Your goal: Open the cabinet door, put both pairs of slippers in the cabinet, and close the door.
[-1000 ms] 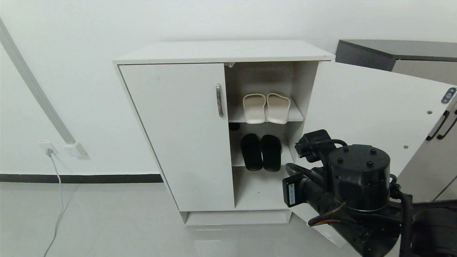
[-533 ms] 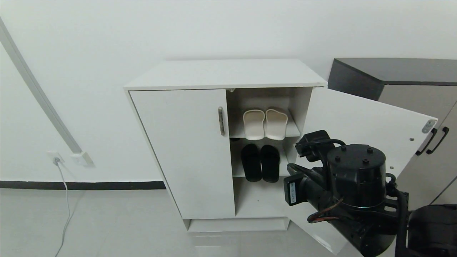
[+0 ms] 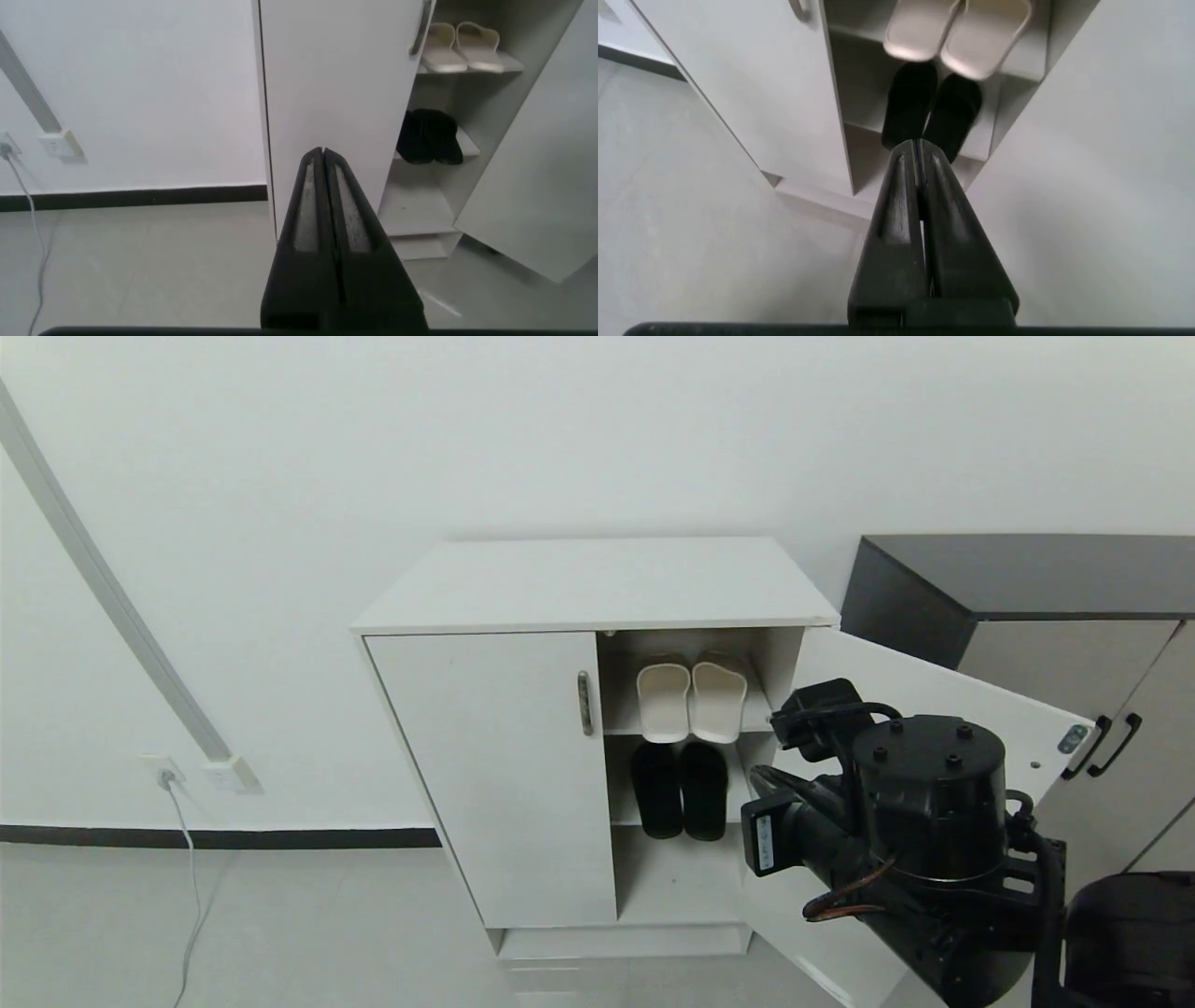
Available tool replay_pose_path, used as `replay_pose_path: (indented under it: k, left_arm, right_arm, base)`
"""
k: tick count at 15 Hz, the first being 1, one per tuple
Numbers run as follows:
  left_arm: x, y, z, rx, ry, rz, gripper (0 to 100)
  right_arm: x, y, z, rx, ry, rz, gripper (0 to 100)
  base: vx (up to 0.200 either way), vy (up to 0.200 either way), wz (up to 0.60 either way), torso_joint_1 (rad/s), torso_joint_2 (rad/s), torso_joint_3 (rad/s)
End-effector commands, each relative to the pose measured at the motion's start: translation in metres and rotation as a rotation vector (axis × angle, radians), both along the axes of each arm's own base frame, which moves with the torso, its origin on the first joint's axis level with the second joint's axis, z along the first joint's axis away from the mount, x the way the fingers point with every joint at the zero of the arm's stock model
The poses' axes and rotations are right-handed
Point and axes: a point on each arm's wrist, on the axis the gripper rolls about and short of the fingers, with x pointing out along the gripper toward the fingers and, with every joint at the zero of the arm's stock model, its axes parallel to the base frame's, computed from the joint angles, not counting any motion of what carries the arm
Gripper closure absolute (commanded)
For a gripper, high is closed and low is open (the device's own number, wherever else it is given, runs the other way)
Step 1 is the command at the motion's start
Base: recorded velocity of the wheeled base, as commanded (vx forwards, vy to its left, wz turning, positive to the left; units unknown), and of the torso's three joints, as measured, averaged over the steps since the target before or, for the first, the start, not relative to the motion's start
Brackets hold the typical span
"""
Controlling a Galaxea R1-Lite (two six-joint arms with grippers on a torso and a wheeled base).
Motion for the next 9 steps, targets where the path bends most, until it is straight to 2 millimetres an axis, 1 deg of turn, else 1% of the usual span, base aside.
replay_pose_path:
  k: [1, 5, 9]
  left_arm:
    - [0.0000, 0.0000, 0.0000, 0.000, 0.000, -0.001, 100]
    - [0.0000, 0.0000, 0.0000, 0.000, 0.000, -0.001, 100]
    - [0.0000, 0.0000, 0.0000, 0.001, 0.000, -0.001, 100]
  right_arm:
    - [-0.0001, 0.0003, -0.0007, -0.002, 0.001, 0.001, 100]
    - [-0.0002, 0.0002, -0.0011, -0.003, 0.002, 0.001, 100]
    - [-0.0003, 0.0000, -0.0006, -0.002, 0.001, 0.001, 100]
  base:
    - [0.000, 0.000, 0.00, 0.207, -0.52, -0.320]
    - [0.000, 0.000, 0.00, 0.213, -0.53, -0.317]
    - [0.000, 0.000, 0.00, 0.242, -0.56, -0.328]
